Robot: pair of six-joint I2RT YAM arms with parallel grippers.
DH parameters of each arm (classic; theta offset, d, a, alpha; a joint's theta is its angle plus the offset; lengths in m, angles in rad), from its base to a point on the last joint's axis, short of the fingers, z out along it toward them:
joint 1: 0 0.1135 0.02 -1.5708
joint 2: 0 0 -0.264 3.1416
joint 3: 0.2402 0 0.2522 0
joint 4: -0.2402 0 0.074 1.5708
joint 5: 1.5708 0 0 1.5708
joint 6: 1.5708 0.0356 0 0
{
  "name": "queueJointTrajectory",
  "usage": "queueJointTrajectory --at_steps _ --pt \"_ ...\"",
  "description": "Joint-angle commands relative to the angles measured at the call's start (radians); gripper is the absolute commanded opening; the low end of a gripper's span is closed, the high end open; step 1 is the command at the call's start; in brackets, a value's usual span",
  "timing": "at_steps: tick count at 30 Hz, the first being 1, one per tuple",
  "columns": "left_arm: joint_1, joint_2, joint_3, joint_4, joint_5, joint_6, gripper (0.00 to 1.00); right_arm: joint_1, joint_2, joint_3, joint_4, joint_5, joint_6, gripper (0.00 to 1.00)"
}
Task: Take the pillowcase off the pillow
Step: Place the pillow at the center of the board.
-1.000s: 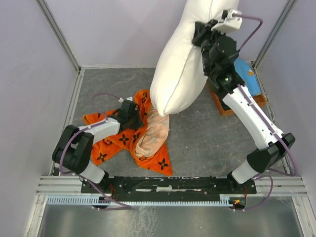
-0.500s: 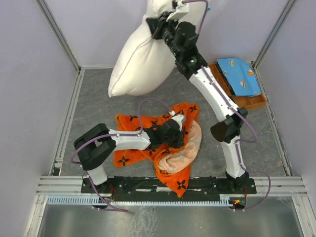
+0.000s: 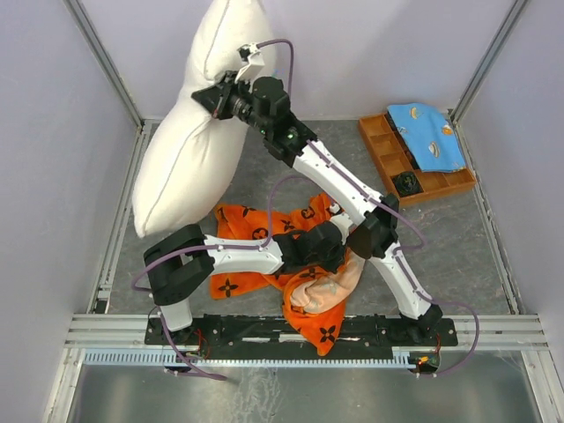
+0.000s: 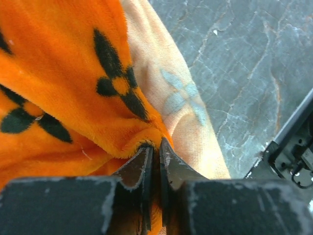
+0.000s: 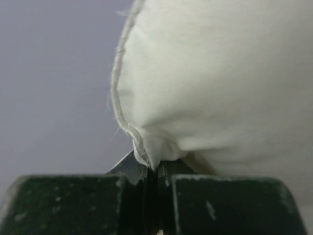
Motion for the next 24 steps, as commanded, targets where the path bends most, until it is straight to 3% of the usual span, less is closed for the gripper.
queueJointTrajectory --at_steps 1,2,5,6,7,8,9,12,17,24 --pt "0.002 -0.031 0.021 -0.008 -0.115 0.084 0.17 0.042 -0.054 0.121 0.193 -0.066 0.142 0.02" --pt "0.002 -0.038 0.032 -0.016 -0.137 0.099 0.19 0.039 -0.060 0.118 0.184 -0.069 0.180 0.01" --pt "0.004 -0.034 0.085 -0.048 -0.194 0.154 0.45 0.036 -0.078 0.097 0.177 -0.095 0.306 0.02" --pt "0.004 -0.018 0.112 -0.074 -0.209 0.170 0.56 0.036 -0.081 0.087 0.163 -0.103 0.348 0.14" --pt "0.004 -0.001 0.139 -0.095 -0.224 0.184 0.66 0.036 -0.085 0.074 0.154 -0.109 0.367 0.43" --pt "0.004 0.015 0.164 -0.116 -0.241 0.194 0.72 0.034 -0.088 0.061 0.152 -0.122 0.361 0.83" --pt "0.004 0.026 0.181 -0.127 -0.256 0.202 0.76 0.031 -0.092 0.058 0.128 -0.127 0.337 0.99" --pt "0.009 0.032 0.189 -0.140 -0.287 0.216 0.81 -0.004 -0.125 0.063 -0.010 -0.095 0.271 0.99" --pt "0.049 -0.025 0.145 -0.134 -0.279 0.191 0.85 -0.185 -0.300 -0.130 -0.055 -0.102 0.242 0.99" --pt "0.271 -0.219 0.096 -0.091 -0.037 -0.009 0.98 -0.432 -0.659 -0.512 -0.042 0.065 0.125 0.99"
